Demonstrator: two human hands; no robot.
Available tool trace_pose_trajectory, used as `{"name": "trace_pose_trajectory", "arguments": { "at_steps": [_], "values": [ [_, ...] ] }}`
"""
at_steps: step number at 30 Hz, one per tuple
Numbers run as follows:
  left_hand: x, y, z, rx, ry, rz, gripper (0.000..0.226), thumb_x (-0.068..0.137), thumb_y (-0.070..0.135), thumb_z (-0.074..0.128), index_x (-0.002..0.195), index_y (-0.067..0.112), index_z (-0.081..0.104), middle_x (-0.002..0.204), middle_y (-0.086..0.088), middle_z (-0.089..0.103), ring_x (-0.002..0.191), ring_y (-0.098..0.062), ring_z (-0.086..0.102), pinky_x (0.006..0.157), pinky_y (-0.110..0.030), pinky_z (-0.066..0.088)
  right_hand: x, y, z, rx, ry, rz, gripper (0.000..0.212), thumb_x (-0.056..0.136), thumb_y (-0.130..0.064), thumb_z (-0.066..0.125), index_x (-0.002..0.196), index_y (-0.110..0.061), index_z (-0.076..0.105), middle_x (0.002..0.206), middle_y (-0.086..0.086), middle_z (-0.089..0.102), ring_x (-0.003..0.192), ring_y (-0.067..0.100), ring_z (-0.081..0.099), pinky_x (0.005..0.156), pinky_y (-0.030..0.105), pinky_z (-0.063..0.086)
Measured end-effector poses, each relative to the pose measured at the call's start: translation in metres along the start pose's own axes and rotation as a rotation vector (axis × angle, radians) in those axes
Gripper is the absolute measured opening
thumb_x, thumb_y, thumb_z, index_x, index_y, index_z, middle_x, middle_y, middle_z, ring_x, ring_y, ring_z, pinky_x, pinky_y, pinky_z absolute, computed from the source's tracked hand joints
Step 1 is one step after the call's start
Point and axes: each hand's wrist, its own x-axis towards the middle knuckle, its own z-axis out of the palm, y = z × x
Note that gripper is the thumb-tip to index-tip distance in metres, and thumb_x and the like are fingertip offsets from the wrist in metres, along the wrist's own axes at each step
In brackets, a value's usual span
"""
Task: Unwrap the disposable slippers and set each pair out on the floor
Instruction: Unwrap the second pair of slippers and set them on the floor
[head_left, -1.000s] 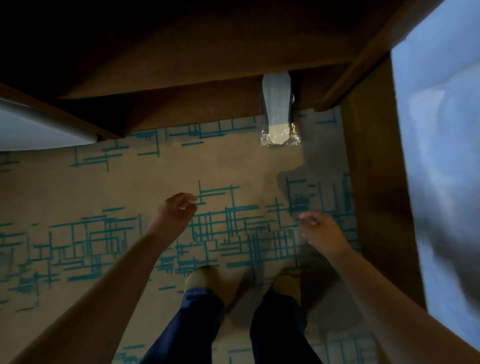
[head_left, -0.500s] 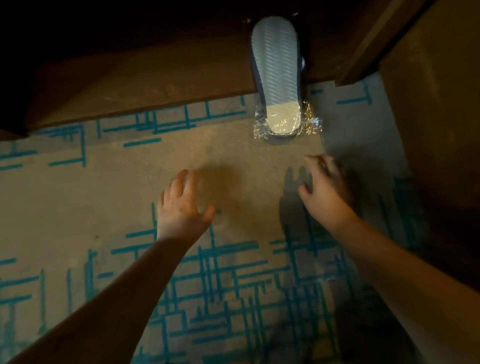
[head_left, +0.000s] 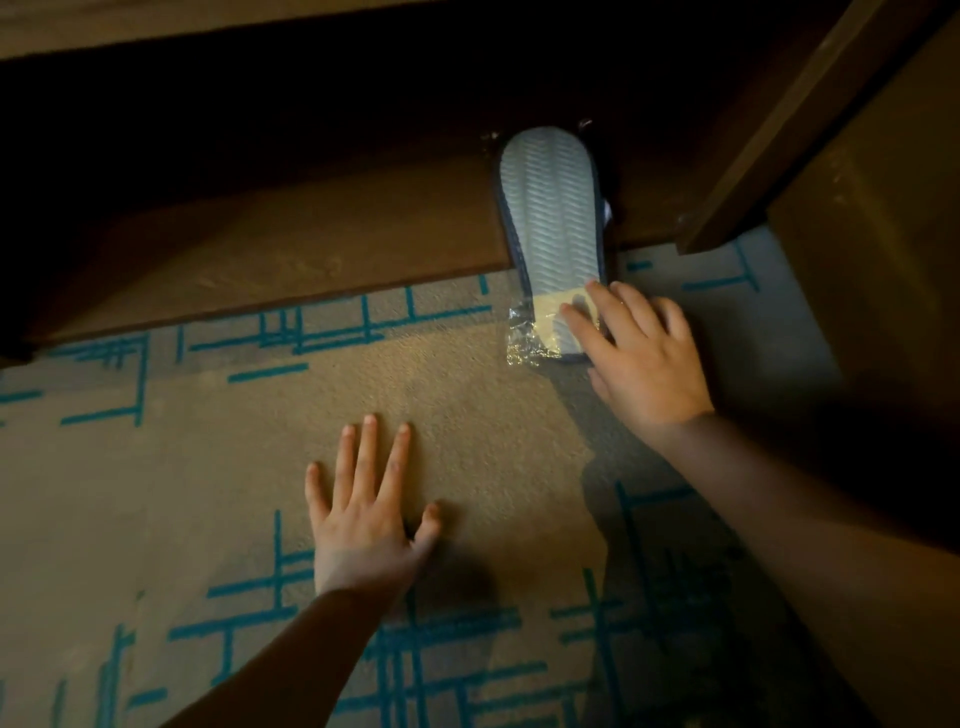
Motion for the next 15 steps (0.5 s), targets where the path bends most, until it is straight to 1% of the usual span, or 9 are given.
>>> {"name": "trace_pose_trajectory", "arguments": {
  "at_steps": [2,4,6,9,11,13,15],
  "values": [
    [0.002,0.0,0.0,-0.003,0.0,0.0,0.085,0.073,0.065,0.027,0.144,0.036,-0.009,0.159,-0.002,-0.004,0.145,-0.022,-0.009,0.115,-0.056,0.002,0.004,0.0,0.002,-0.035,0.004,-0.041,0.05,0.082,-0.01,0.057,0.131,-0.015,0.049,0.135,0.011,0.052,0.122,0.032,0.05,0.098,0.044,0.04],
    [0.001,0.0,0.002,0.007,0.012,-0.005,0.085,0.073,0.065,0.028,0.144,0.037,-0.011,0.159,-0.002,-0.005,0.145,-0.021,-0.01,0.115,-0.055,0.0,0.006,-0.002,0.004,-0.022,0.001,-0.071,0.047,0.086,-0.007,0.05,0.132,-0.013,0.047,0.133,0.011,0.054,0.12,0.032,0.051,0.097,0.045,0.04],
    [0.0,-0.001,0.004,0.018,0.024,-0.007,0.085,0.073,0.065,0.027,0.144,0.037,-0.012,0.159,-0.001,-0.007,0.145,-0.021,-0.012,0.115,-0.055,-0.001,0.005,-0.004,0.005,0.007,-0.027,-0.074,0.05,0.086,-0.005,0.05,0.135,-0.013,0.044,0.136,0.011,0.05,0.123,0.032,0.047,0.097,0.046,0.039],
    [0.0,-0.001,0.003,0.016,0.024,0.009,0.083,0.076,0.066,0.023,0.143,0.037,-0.016,0.156,0.001,-0.016,0.144,-0.021,-0.015,0.116,-0.054,-0.004,-0.005,-0.008,0.005,0.009,-0.079,-0.067,0.057,0.086,-0.005,0.052,0.14,-0.017,0.036,0.143,0.008,0.042,0.129,0.03,0.039,0.1,0.043,0.035],
    [-0.002,-0.001,0.001,-0.005,0.015,0.016,0.079,0.078,0.067,0.019,0.142,0.037,-0.016,0.155,0.001,-0.017,0.144,-0.022,-0.015,0.116,-0.053,-0.005,-0.015,-0.011,0.004,0.016,-0.099,-0.079,0.061,0.086,-0.006,0.053,0.141,-0.018,0.032,0.145,0.006,0.038,0.131,0.029,0.036,0.101,0.041,0.033],
    [-0.008,-0.001,-0.001,-0.03,0.0,0.009,0.075,0.079,0.066,0.014,0.141,0.037,-0.016,0.158,0.0,-0.012,0.145,-0.022,-0.014,0.116,-0.053,-0.004,-0.029,-0.017,0.001,0.019,-0.099,-0.092,0.06,0.085,-0.006,0.054,0.141,-0.016,0.035,0.144,0.008,0.041,0.13,0.03,0.039,0.1,0.042,0.036],
    [-0.021,-0.001,0.0,-0.037,-0.004,-0.003,0.072,0.08,0.065,0.011,0.14,0.037,-0.016,0.158,0.0,-0.01,0.145,-0.022,-0.012,0.116,-0.053,-0.002,-0.048,-0.027,-0.004,0.055,-0.052,-0.092,0.05,0.084,-0.006,0.052,0.134,-0.012,0.047,0.136,0.012,0.052,0.121,0.033,0.05,0.093,0.044,0.043]
  ]
}}
